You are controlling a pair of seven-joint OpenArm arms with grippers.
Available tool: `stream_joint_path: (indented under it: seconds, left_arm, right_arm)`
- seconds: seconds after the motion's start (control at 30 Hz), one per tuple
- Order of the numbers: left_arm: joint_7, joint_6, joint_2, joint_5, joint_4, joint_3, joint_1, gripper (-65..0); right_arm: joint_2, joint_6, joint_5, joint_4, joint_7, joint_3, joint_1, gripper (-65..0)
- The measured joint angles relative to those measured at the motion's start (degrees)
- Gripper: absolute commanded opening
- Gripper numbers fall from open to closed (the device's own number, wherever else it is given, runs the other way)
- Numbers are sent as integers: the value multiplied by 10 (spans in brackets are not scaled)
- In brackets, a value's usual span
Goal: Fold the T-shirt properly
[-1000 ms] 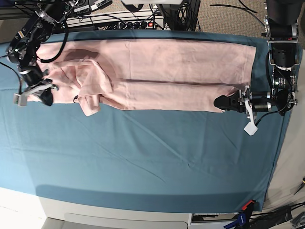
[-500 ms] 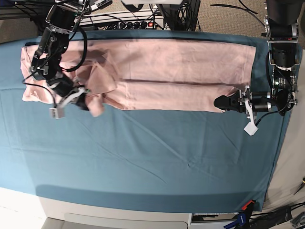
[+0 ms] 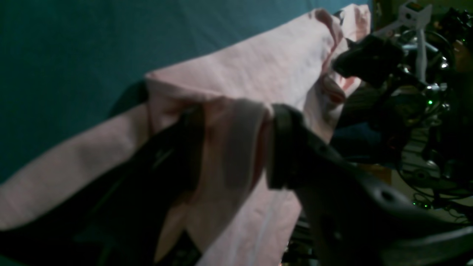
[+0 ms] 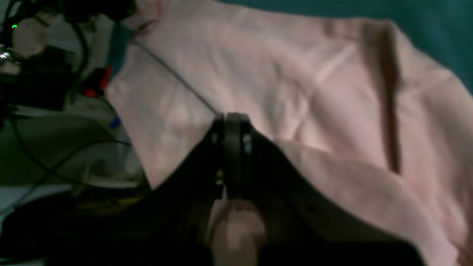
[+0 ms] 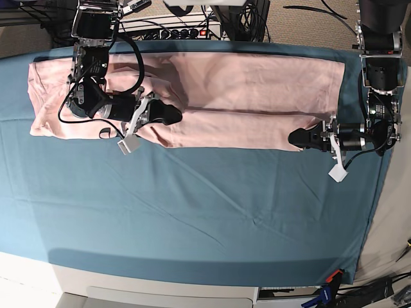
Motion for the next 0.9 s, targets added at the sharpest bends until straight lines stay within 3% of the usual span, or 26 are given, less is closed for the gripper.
stream_joint_path:
  seconds: [0.07,0.13,0.2,0.47,0.63,0.9]
  left_arm:
    - [0,0,0,0,0,0,0,-380]
    - [0,0,0,0,0,0,0,-380]
    - [0,0,-4,0,0,0,0,-380]
    - [-37,0,-14,1,0,0,-8,-380]
    - [-142,3,-10,123,0,0,-26,-380]
    - [-162,4,-8,216,0,0,-35,-380]
  right_arm:
    - [0,0,17,0,-2,0,0,-633]
    - [2,0,39,0,-2,0,0,-525]
    - [2,0,50,0,-2,1,0,-471]
    - [2,0,80,0,-2,44,0,-470]
    - [2,0,87,0,-2,52,0,-470]
    - [2,0,87,0,-2,52,0,-470]
